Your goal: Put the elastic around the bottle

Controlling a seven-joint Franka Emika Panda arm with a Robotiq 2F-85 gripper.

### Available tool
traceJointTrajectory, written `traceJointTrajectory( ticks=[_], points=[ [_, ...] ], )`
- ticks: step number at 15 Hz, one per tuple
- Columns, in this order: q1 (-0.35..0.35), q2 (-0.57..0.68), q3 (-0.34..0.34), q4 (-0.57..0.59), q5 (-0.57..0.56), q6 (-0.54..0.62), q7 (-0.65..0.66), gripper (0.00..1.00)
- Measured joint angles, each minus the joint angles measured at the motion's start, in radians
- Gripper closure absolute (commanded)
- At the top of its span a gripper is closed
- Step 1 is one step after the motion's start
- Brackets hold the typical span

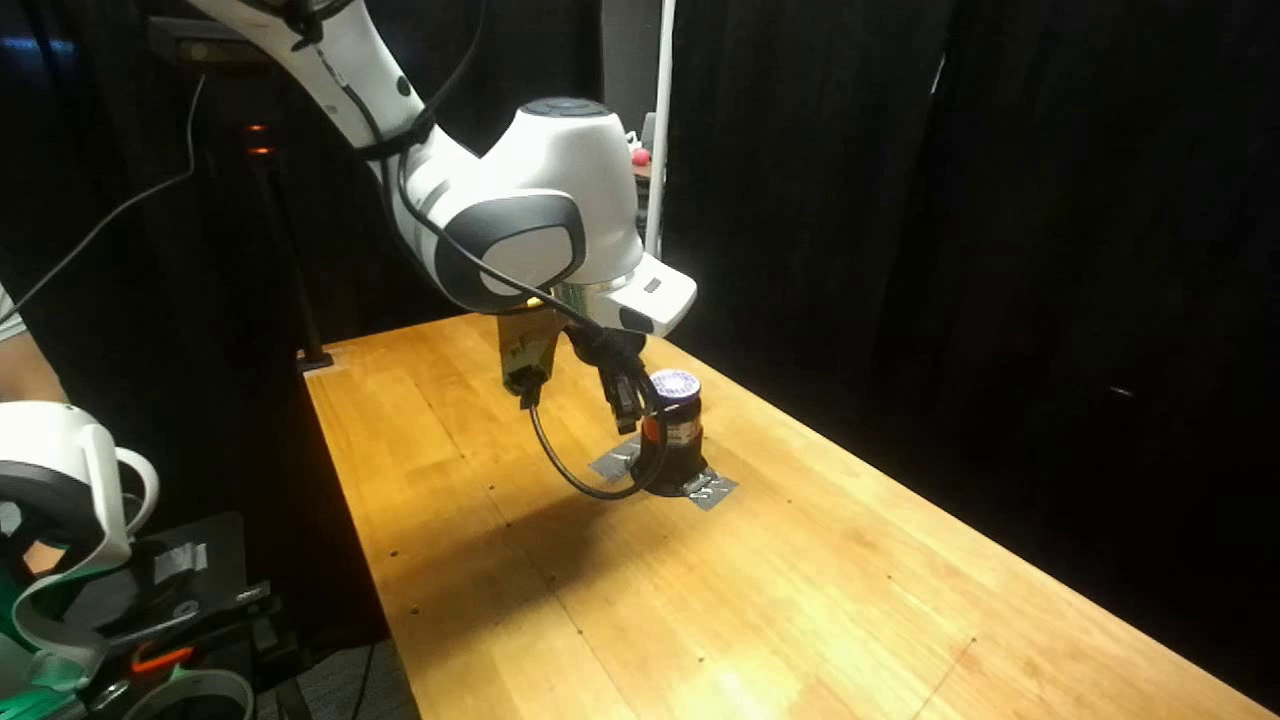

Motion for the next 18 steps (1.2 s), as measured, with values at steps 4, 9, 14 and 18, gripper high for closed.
traceJointTrajectory(
  ticks=[4, 9, 14, 18],
  points=[
    [0.004, -0.008, 0.008, -0.095, 0.012, 0.252, 0.003, 0.87],
    [0.001, -0.004, 0.048, -0.182, 0.051, 0.498, 0.006, 0.87],
    [-0.030, 0.026, 0.109, -0.231, 0.040, 0.717, 0.040, 0.88],
    [-0.040, 0.080, 0.117, -0.242, 0.039, 0.861, 0.041, 0.88]
  ],
)
